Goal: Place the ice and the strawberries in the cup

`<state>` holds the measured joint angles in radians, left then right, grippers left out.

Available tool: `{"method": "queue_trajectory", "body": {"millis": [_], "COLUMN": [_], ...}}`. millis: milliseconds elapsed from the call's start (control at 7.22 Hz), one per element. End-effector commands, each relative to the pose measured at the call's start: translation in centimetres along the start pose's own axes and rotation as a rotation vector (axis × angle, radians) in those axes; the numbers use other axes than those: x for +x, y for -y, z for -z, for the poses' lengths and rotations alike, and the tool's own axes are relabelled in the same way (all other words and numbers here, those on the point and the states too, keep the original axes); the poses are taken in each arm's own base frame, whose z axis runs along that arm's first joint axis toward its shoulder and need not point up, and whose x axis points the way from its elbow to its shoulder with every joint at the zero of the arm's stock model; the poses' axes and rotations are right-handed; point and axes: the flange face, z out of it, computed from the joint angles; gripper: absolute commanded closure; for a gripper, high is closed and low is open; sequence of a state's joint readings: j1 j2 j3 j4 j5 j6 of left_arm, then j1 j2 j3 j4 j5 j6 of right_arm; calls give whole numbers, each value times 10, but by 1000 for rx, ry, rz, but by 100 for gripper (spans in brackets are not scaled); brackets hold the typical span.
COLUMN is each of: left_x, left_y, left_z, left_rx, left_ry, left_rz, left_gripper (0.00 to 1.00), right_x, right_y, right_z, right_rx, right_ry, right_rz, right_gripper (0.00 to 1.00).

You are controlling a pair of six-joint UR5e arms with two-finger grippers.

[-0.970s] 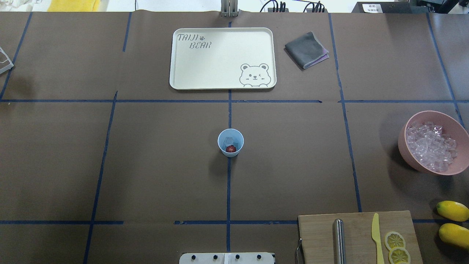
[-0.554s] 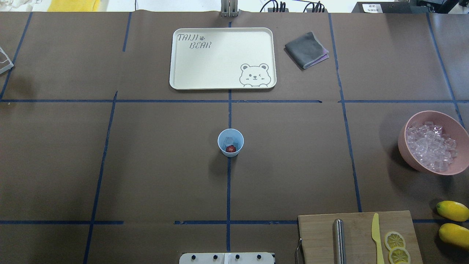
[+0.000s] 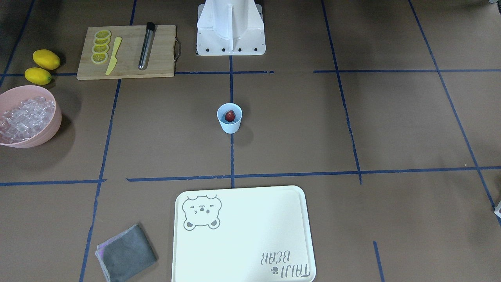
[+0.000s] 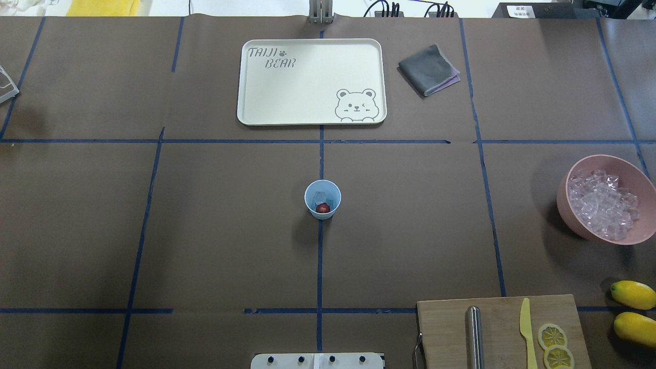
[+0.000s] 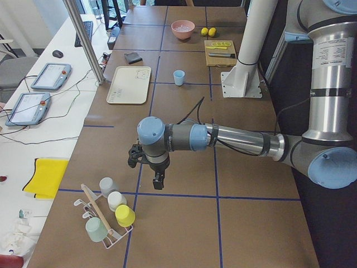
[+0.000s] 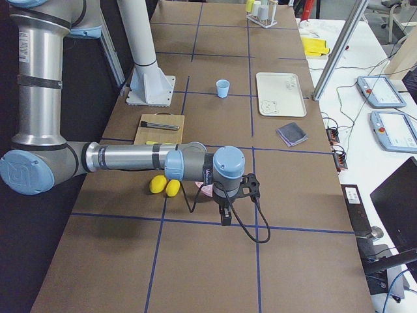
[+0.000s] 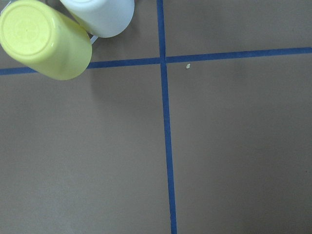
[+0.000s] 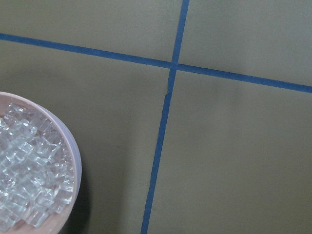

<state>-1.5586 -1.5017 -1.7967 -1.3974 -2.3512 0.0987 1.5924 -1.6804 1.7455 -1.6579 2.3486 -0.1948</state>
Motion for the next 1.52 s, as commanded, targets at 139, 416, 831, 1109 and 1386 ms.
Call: {"method": "queue_trajectory", "body": {"millis": [139,416,831,1109,1386], "left_x": [-20,-18,-20,-17,-20], "left_y": [-37,-34,-35,-36,-38], "left_z": [-24,-23,-31,-27,-30], "left_rx": [-43,-44,-56,-46,-51], "left_ry": [-5,-9,-69,-70,-73], "left_rz": [42,44,64,55,60], "left_gripper": [0,0,0,0,0], "right_x": [-2,-20,1,2,4], "right_y": [-15,-18,-22,-20,-20], "right_z": [2,21,-1,-3,-5], "right_rx": [5,37,-5,-7,-11], "right_ry": [2,-14,-1,11,1], "right_rz": [2,36,-10,-17,-25], "right_gripper": [1,1,1,1,1]}}
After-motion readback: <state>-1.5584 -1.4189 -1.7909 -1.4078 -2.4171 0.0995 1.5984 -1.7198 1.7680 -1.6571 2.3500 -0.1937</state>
